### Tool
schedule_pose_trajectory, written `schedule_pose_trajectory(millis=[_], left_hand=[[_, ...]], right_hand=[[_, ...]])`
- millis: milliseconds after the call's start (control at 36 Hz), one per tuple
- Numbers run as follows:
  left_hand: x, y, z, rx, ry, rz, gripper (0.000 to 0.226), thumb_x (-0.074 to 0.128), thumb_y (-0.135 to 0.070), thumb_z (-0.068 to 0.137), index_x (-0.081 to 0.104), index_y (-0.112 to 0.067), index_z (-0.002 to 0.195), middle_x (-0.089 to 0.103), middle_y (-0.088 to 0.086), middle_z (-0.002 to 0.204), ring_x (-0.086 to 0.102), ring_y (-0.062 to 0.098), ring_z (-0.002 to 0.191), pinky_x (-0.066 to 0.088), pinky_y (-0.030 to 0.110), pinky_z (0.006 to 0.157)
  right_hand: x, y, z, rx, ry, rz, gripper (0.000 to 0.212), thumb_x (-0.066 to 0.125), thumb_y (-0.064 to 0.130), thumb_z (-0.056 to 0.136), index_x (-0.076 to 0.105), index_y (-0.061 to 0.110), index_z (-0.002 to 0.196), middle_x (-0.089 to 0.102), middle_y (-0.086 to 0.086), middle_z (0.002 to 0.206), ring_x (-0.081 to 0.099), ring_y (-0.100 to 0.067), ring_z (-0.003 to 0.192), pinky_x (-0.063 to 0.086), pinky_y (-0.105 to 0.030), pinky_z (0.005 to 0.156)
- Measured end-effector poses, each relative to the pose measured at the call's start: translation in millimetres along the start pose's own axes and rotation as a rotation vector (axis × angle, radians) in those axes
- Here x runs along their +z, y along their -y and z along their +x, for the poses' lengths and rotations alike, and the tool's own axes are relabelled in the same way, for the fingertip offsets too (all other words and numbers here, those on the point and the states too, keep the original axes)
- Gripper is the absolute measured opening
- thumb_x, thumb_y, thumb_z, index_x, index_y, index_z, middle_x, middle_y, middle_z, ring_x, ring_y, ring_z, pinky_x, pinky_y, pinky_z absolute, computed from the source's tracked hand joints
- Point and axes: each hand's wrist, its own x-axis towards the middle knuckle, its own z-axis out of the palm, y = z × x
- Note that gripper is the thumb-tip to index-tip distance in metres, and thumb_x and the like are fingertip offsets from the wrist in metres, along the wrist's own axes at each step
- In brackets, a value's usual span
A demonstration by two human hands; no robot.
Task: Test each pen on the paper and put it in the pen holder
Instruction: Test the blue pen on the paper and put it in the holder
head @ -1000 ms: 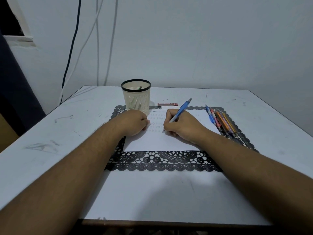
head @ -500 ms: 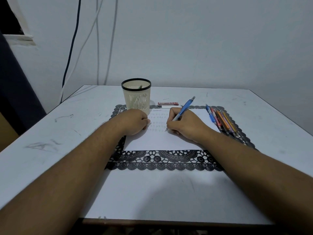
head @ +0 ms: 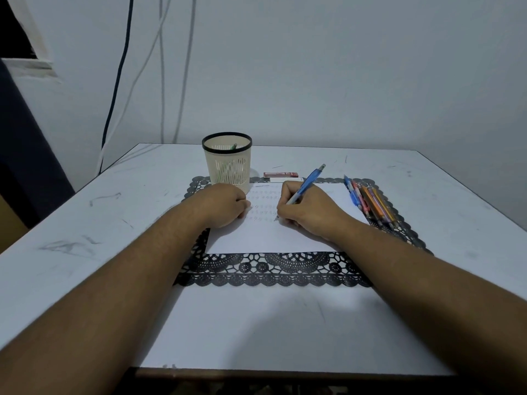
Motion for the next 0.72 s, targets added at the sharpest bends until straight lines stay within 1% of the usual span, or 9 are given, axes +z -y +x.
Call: schedule_pose_trajectory(millis=[56,111,222,278,333,444,556,639,722], left_hand=[[0.4,-0.6,0.0,0.002,0.000,-0.001,0.039,0.048,-0.032,0.106,0.062,-0.020,0.072,0.066,-0.002,0.079,0.057,0.012,0.078,0.039,0.031,0.065],[1.2,-1.4,-0.1,0.006,0.002,-0.001,0.040,0.048,-0.031,0.106,0.062,-0.020,0.071,0.067,-0.001,0.080,0.057,0.014,0.078,0.040,0.032,0.067],[1.3,-1.3,-1.0,0.007,0.000,0.005,0.039,0.048,-0.031,0.106,0.062,-0.018,0.072,0.067,0.000,0.080,0.057,0.014,0.078,0.040,0.031,0.066],[0.8,-0.4,-1.0,0.006,-0.002,0.002,0.040,0.048,-0.031,0.106,0.062,-0.018,0.071,0.066,0.000,0.079,0.058,0.015,0.078,0.040,0.031,0.066],[0.5,-0.1,-0.8,0.007,-0.001,0.001,0.039,0.048,-0.031,0.106,0.063,-0.017,0.073,0.067,0.000,0.081,0.059,0.016,0.079,0.040,0.032,0.067],[0.3,-1.5,-1.5,0.006,0.002,-0.003,0.040,0.048,-0.031,0.106,0.064,-0.016,0.073,0.067,0.001,0.080,0.058,0.015,0.078,0.041,0.032,0.067],[0.3,-1.4,-1.9,-0.004,0.003,-0.014,0.038,0.048,-0.030,0.106,0.066,-0.013,0.077,0.069,0.002,0.083,0.062,0.018,0.084,0.047,0.035,0.075],[-0.2,-1.2,-2.4,-0.007,0.011,-0.013,0.037,0.048,-0.030,0.106,0.066,-0.014,0.077,0.070,0.003,0.084,0.063,0.019,0.086,0.048,0.036,0.078],[-0.6,-1.1,-3.2,-0.012,0.010,-0.017,0.037,0.048,-0.030,0.106,0.067,-0.013,0.078,0.070,0.003,0.085,0.063,0.019,0.087,0.049,0.037,0.080]], right_hand=[[-0.4,-0.1,-0.8,-0.001,-0.011,-0.024,0.016,0.066,-0.003,0.087,0.057,0.004,0.078,0.057,-0.012,0.076,0.059,-0.013,0.073,0.055,-0.023,0.070],[-1.5,-0.9,-1.4,-0.002,-0.036,-0.040,0.014,0.066,-0.004,0.087,0.056,0.001,0.079,0.056,-0.010,0.074,0.059,-0.011,0.069,0.055,-0.023,0.068],[-1.8,-1.3,-1.4,-0.001,-0.061,-0.039,0.015,0.066,-0.005,0.086,0.056,0.003,0.078,0.052,-0.011,0.072,0.056,-0.013,0.069,0.057,-0.025,0.069],[-0.9,-0.8,-1.0,0.002,-0.035,-0.036,0.018,0.067,-0.003,0.086,0.055,0.006,0.076,0.054,-0.010,0.074,0.056,-0.012,0.071,0.058,-0.027,0.072],[-0.6,-0.6,-0.7,-0.001,-0.001,-0.041,0.023,0.068,-0.002,0.086,0.055,0.011,0.073,0.057,-0.009,0.075,0.057,-0.010,0.070,0.056,-0.024,0.070],[-4.4,-3.1,-0.7,-0.001,-0.008,0.027,0.022,0.066,-0.006,0.087,0.056,0.008,0.073,0.054,-0.009,0.071,0.055,-0.009,0.062,0.053,-0.027,0.068],[-8.2,-5.9,-0.8,0.004,-0.041,0.058,0.022,0.065,-0.006,0.087,0.055,0.008,0.073,0.051,-0.006,0.068,0.053,-0.006,0.057,0.052,-0.029,0.069],[-7.6,-5.2,-1.4,0.005,-0.029,0.032,0.023,0.065,-0.004,0.087,0.055,0.010,0.072,0.051,-0.004,0.068,0.053,-0.004,0.058,0.055,-0.029,0.074],[-6.8,-4.4,-1.9,-0.002,-0.021,-0.015,0.023,0.066,-0.002,0.087,0.055,0.011,0.073,0.054,-0.004,0.070,0.057,-0.003,0.062,0.057,-0.027,0.074]])
